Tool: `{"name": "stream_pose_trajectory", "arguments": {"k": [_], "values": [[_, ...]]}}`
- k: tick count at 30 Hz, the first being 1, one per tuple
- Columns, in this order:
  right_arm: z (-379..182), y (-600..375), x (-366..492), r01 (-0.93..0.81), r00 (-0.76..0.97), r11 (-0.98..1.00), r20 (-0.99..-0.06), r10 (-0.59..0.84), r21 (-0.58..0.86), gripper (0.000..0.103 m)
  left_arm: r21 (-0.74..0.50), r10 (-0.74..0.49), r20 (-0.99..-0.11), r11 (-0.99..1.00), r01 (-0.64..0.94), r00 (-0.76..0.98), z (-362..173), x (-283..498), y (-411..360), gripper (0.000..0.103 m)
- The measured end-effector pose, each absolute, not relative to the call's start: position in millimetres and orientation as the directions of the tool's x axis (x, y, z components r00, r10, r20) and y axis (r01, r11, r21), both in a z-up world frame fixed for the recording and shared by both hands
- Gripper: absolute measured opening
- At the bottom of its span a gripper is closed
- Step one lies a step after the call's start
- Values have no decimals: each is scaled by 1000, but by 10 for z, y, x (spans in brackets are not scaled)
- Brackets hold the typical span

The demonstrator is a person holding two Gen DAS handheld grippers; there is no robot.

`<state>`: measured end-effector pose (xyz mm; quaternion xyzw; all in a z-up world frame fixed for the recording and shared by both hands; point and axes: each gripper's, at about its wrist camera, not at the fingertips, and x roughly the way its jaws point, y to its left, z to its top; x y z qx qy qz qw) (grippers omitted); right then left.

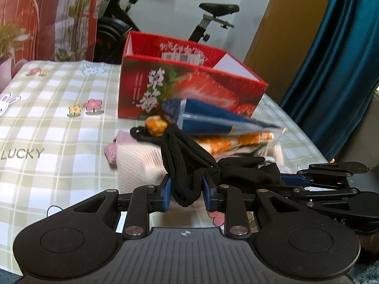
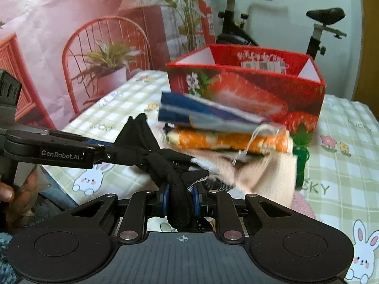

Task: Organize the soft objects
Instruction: 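Lift the black gloves with the right gripper toward the red box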

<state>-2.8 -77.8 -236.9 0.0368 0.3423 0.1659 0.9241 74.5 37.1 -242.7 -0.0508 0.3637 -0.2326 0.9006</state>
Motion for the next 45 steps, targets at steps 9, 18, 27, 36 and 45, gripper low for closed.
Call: {"name": "stream_pose_trajectory", "arguments": {"k": [9,18,27,36,45], "values": [[-2175,-768,-123,-287,768,948,-558,314,139,18,-249,-465,-583,883,398,667,-2258,660,369,29],[-1977,-750,-129,-303,812,950,-502,299,76,18,-271,-484,-536,874,402,691,-2116,688,412,29],[-1623,-837,125,-326,841,945,-449,302,25,18,-245,-492,-491,870,428,719,-1812,953,363,29],[-1358,-1104,874,-332,839,941,-434,328,69,18,-228,-486,-478,873,430,732,-1581,1571,246,29],[-1376,-1364,1561,-316,833,945,-451,321,90,18,-252,-488,-521,872,420,700,-1606,2133,149,29]]}}
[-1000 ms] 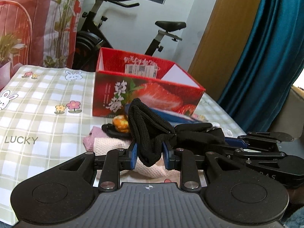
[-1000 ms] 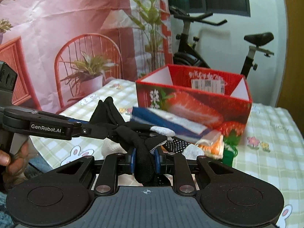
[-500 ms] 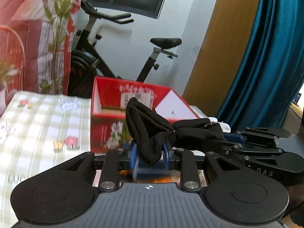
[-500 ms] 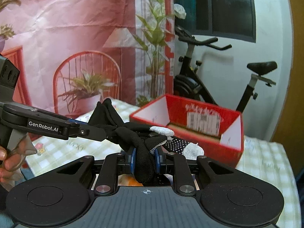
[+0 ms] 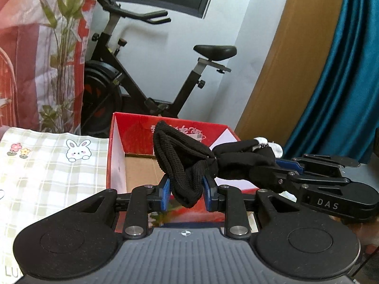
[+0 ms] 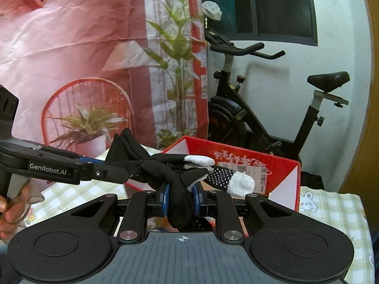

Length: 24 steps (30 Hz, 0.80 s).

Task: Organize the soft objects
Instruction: 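Lift the black gloves with the right gripper toward the red box, then lower the gloves into the red box and open the right gripper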

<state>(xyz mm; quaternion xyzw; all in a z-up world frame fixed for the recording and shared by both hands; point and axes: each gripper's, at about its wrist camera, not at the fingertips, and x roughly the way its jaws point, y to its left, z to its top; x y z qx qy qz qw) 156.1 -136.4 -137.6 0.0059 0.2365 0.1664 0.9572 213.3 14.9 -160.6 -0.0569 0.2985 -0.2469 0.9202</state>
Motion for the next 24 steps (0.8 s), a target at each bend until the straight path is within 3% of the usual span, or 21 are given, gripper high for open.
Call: {"name": "stream_pose_trajectory", "arguments": {"k": [4,24], "values": [[-1467,-1449,1831,-311,828,947,-466,313,83,18,-294,-499,-550,867,403,670,-1681,2365,131,29],[-2149,-1694,2584,-231,759,958,-585,286,168,21,-274,-443,-696,891,361,566,-2086,2999,-52,32]]}}
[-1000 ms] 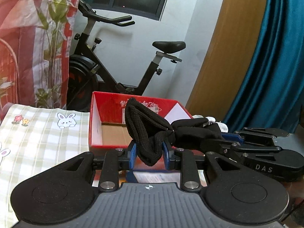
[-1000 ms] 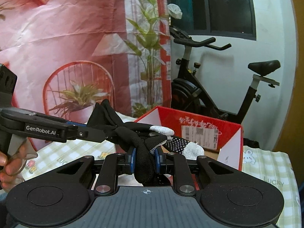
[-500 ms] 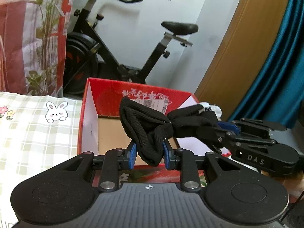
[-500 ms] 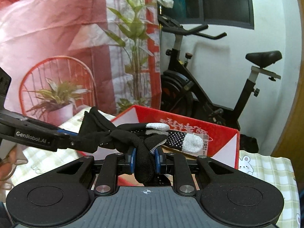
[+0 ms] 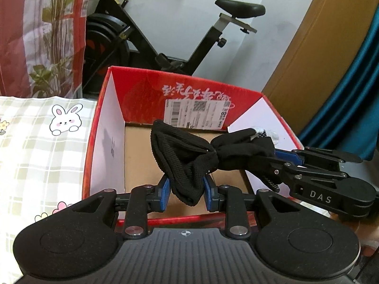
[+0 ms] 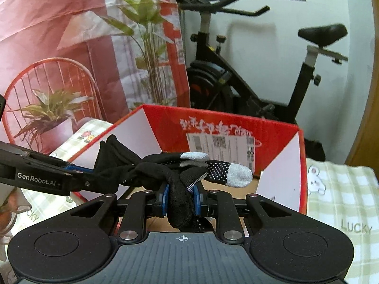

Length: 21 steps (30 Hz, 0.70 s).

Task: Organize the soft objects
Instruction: 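Lower the gloves into the red box and open the right gripper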

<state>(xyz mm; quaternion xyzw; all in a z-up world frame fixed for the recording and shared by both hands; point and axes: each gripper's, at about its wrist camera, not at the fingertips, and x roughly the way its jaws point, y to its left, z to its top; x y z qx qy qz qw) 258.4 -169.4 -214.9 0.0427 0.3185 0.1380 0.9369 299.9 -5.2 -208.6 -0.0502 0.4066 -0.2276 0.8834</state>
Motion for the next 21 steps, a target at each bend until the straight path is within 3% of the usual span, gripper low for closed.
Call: {"name": "stream_pose_trajectory", "arguments": {"k": [5,21], "values": [[-2180,-1750,2561,-206,758,962,-592,274,181,33,-235,-421,-701,898,371,575,-2070,2973,-58,56],[-1919,-1666,2031,-232,771,955,-563,297,185,39,-187,-427,-656,891,414,623,-1763,2472,29,59]]}}
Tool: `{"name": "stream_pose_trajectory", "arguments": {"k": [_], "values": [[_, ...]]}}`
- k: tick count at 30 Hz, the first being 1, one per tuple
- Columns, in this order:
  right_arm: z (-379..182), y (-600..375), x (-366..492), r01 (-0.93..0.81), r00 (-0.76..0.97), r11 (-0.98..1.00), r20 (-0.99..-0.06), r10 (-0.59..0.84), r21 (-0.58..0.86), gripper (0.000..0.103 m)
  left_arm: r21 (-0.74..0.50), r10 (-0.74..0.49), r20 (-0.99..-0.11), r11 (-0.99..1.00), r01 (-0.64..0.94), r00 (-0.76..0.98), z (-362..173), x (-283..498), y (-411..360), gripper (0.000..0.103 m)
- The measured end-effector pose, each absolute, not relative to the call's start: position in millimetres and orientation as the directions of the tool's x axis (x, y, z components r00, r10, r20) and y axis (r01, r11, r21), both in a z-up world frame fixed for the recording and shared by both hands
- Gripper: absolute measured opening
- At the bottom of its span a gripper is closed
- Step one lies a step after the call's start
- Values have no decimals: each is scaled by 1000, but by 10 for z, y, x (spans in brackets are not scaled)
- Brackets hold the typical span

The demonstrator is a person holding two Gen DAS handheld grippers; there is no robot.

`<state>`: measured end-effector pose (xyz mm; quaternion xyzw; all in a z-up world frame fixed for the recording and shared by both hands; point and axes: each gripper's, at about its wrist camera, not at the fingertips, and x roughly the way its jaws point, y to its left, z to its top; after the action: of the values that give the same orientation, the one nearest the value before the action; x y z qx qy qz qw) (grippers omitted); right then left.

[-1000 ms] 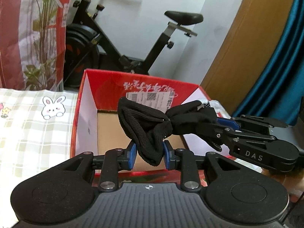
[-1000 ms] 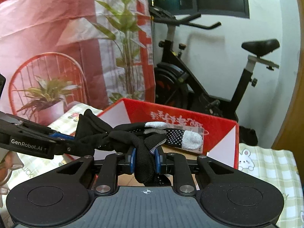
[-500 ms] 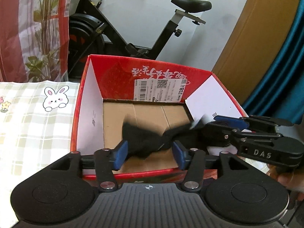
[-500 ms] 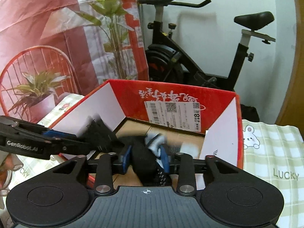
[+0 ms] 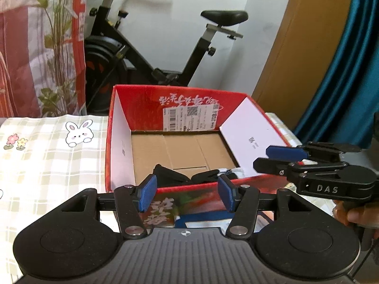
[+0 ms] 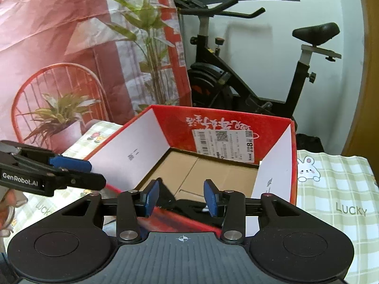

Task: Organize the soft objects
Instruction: 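Lower the gloves into the red box and open the right gripper, then grasp the blue zip bag with the right gripper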

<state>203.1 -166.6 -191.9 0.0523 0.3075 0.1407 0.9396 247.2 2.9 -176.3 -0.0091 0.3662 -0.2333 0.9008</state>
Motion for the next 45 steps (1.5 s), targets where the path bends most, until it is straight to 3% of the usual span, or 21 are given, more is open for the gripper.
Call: {"name": "stream_pose_trajectory", "arguments": {"k": [10,23,29,45], "values": [[-1940,-1449,1581,-260,763,948,-563,319,185,39,-192,-428,-662,890,413,615,-1849,2129,34,59],[-2440,-1255,1075,-193,737,967,-626,256,168,39,-236,-443,-711,882,408,547,-2323,1749,61,60],[-2620,-1227,830,-167,760,969,-603,243,181,39,-217,-438,-708,881,420,553,-2410,1564,47,60],[-2698,-1218,531,-158,801,966,-545,248,206,41,-337,-487,-674,872,355,556,-2621,1401,188,61]]}}
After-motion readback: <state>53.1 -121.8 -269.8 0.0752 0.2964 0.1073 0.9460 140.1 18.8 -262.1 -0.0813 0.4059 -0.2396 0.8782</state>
